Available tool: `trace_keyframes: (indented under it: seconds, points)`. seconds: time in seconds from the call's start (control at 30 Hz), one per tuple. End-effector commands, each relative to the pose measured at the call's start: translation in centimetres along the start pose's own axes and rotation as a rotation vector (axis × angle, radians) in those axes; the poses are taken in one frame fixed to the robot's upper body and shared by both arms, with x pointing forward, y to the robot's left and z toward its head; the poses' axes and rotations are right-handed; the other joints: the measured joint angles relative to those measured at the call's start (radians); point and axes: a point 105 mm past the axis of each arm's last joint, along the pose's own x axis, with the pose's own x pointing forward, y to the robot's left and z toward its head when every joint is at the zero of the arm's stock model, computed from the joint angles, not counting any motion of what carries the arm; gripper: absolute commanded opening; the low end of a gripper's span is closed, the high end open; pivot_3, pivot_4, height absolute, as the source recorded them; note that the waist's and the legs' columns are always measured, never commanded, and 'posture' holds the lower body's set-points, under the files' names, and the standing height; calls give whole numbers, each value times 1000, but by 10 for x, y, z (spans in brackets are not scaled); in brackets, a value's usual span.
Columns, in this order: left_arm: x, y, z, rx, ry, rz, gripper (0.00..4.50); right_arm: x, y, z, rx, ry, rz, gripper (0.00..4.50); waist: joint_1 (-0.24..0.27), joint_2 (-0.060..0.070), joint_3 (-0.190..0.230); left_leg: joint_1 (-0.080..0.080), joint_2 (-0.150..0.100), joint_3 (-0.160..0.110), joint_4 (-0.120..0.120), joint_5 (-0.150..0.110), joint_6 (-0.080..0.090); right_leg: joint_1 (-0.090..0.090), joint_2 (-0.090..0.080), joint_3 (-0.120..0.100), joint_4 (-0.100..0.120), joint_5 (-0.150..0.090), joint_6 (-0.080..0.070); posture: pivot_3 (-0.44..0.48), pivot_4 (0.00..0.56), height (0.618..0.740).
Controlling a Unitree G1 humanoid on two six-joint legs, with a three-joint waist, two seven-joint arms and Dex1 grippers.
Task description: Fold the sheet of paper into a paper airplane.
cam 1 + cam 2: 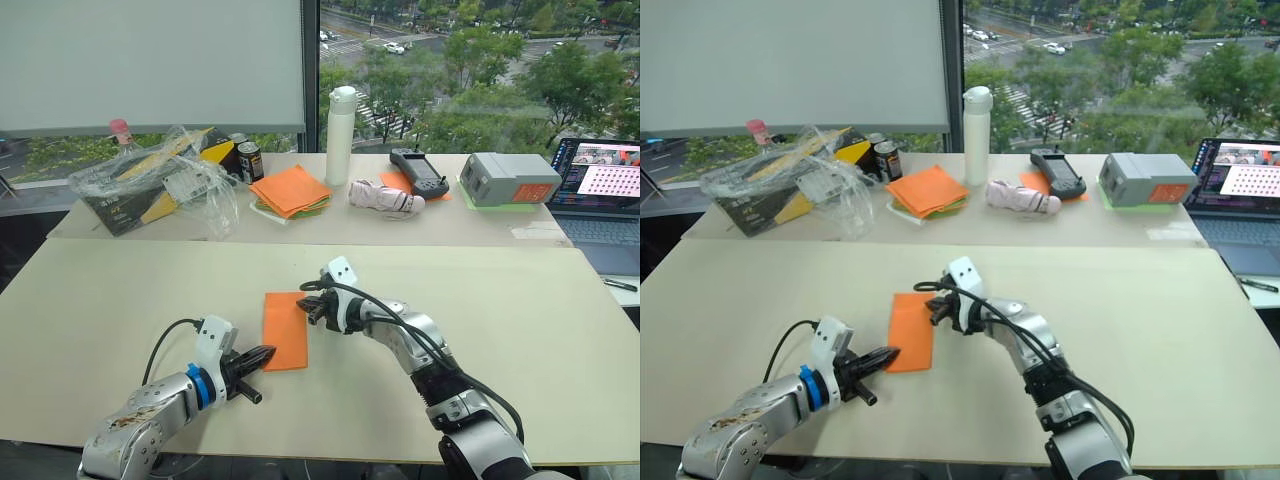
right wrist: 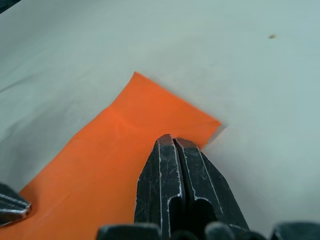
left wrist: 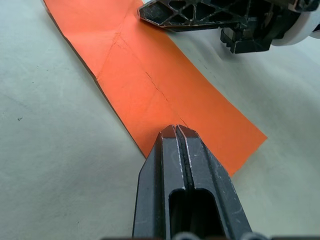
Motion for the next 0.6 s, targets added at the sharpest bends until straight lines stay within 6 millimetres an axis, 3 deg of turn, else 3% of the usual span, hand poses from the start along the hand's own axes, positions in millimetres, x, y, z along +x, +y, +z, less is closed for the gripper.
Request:
trace_keyframes:
  seconds: [0.03,0.27,0.5,0.6]
  points:
    - [-2,2,0,10,6,12,0,-5,-19,3,0,-17,-107,33,0,0,0,0,0,0,0,0,0,0,0,0,0,0,0,0,150,740]
    - [-1,2,1,14,6,8,0,-6,0,3,-45,-8,-12,33,-2,0,0,0,0,0,-1,0,0,-1,0,0,0,0,0,0,150,740]
    - [-1,2,0,14,9,7,0,-11,8,28,-16,-136,25,33,-3,0,0,-1,0,0,-1,0,0,-2,0,0,0,0,0,0,150,740]
    - [0,2,0,13,10,6,0,-12,15,29,-25,-134,64,33,-3,0,0,-2,0,0,-1,0,0,-3,0,0,0,0,0,0,150,740]
